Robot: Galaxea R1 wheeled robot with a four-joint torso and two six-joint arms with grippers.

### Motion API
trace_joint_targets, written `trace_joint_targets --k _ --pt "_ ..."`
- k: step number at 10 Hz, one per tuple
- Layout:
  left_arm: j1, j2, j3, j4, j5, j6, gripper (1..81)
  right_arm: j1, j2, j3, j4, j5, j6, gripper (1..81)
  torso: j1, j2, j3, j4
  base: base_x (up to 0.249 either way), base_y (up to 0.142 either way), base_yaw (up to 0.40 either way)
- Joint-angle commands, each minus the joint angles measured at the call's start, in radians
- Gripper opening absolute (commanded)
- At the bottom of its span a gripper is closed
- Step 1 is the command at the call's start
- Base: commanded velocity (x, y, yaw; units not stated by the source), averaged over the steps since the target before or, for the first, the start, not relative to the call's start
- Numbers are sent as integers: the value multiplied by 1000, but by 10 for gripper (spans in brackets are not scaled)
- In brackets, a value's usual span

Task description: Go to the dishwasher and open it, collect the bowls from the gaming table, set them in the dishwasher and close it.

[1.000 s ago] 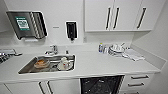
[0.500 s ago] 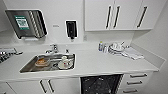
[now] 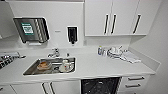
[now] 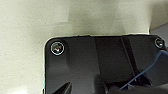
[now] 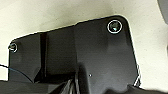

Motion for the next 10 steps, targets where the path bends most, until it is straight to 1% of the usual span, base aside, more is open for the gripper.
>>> trace_joint_targets --k 1,4,6,7,10 --pt "-32 -1 -6 -4 53 4 811 38 -1 -1 7 -58 -4 811 -62 95 67 0 0 0 0" --pt "-32 -1 -6 -4 51 4 811 40 0 -1 7 -58 -4 811 -136 208 134 0 0 0 0" --pt "-32 -1 -6 -4 51 4 811 40 0 0 5 -58 -4 811 -183 280 157 0 0 0 0" --pt "-32 -1 -6 -4 53 4 811 40 2 -1 5 -58 -4 811 -208 318 124 0 0 0 0" --pt "-32 1 -6 -4 53 4 811 37 5 0 5 -57 -5 811 -281 429 135 0 0 0 0"
